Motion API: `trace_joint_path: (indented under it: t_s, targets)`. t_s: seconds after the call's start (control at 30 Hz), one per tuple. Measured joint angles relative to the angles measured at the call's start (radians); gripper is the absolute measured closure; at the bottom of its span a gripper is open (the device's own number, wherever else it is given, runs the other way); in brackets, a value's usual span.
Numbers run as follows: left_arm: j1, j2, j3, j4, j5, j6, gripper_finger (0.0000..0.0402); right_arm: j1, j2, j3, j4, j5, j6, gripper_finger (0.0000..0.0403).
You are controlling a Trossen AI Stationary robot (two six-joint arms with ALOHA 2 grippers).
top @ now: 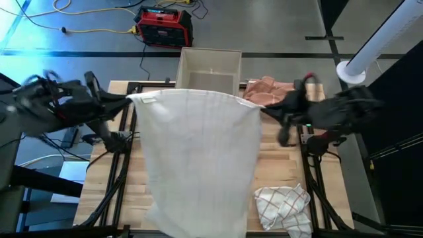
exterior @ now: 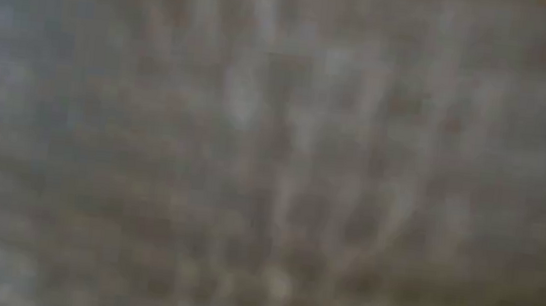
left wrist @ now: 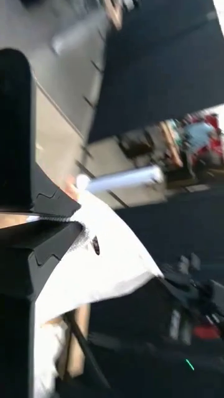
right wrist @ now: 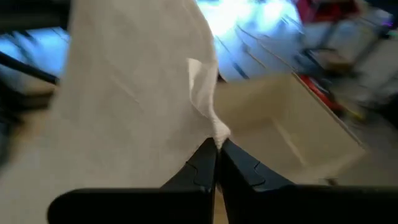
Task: Fold towel
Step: Fold the white striped towel
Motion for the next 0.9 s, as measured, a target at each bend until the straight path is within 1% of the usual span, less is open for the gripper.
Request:
trace_joint_path:
  t_s: [0.03,0.07,0.17,0.2,0.3,0.4,0.47,0.53,0.63,0.7,0.77,0.8,0.83,0.9]
  targets:
    - [0.014,0.000,-0.018,-0.061,-0.003,-0.063,0.0402,-0.012,0.013,0.000,-0.017,0.012,-0.005,0.0403]
    - [0.029,-0.001,-0.040,-0.063,-0.006,-0.094,0.0402,-0.023,0.023,0.000,-0.029,0.023,-0.010,0.0403]
    - [0.062,-0.030,-0.121,0.011,0.005,0.012,0.0402,-0.052,0.054,0.001,-0.068,0.032,-0.044,0.0403]
    - [0.072,-0.037,-0.137,0.006,0.015,0.027,0.0402,-0.060,0.065,0.001,-0.081,0.031,-0.046,0.0403]
    - [0.119,-0.049,-0.189,-0.035,0.063,-0.004,0.0402,-0.080,0.093,0.001,-0.121,0.009,-0.032,0.0403]
    - [0.163,-0.052,-0.247,-0.062,0.144,-0.099,0.0402,-0.088,0.105,0.001,-0.121,-0.027,-0.027,0.0403]
    - [0.192,-0.057,-0.282,-0.065,0.201,-0.127,0.0402,-0.088,0.108,0.001,-0.120,-0.048,-0.025,0.0403]
    - [0.219,-0.061,-0.310,-0.067,0.251,-0.138,0.0402,-0.088,0.105,-0.014,-0.120,-0.052,-0.016,0.0403]
    - [0.264,-0.058,-0.343,-0.066,0.354,-0.142,0.0402,-0.088,0.093,-0.055,-0.120,-0.080,0.003,0.0403]
    - [0.297,-0.056,-0.358,-0.066,0.387,-0.141,0.0402,-0.088,0.085,-0.094,-0.120,-0.087,0.012,0.0403]
    - [0.320,-0.062,-0.367,-0.069,0.371,-0.127,0.0402,-0.083,0.076,-0.136,-0.120,-0.079,0.019,0.0403]
    - [0.326,-0.063,-0.367,-0.067,0.343,-0.117,0.0402,-0.080,0.073,-0.153,-0.121,-0.064,0.019,0.0403]
    - [0.331,-0.063,-0.367,-0.067,0.305,-0.101,0.0402,-0.077,0.069,-0.164,-0.122,-0.034,0.019,0.0403]
    - [0.342,-0.063,-0.368,-0.057,0.225,-0.048,0.0402,-0.062,0.057,-0.173,-0.121,0.059,0.022,0.0403]
